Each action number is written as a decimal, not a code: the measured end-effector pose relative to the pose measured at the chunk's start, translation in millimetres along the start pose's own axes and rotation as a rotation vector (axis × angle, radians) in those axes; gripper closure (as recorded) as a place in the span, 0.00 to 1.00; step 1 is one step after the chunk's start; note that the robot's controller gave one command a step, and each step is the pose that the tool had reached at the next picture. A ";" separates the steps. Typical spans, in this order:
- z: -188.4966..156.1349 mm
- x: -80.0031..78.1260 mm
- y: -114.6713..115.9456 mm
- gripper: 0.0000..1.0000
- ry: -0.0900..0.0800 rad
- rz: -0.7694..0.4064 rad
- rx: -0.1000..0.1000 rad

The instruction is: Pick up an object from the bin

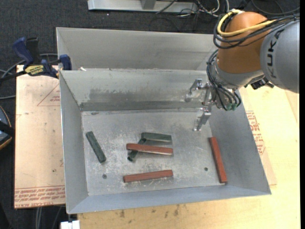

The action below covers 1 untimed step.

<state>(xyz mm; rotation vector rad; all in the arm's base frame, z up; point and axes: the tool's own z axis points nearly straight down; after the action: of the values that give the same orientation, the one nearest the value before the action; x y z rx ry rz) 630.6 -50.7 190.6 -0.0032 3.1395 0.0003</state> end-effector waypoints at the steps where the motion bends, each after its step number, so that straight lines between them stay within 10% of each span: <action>1: 0.0 0.0 0.0 0.00 0.000 0.000 0.000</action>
Offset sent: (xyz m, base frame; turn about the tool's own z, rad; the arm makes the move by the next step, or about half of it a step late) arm -0.0385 0.0366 -0.1206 -0.0310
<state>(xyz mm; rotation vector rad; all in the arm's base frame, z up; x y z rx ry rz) 630.6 -50.6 190.6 -0.0033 3.1394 0.0003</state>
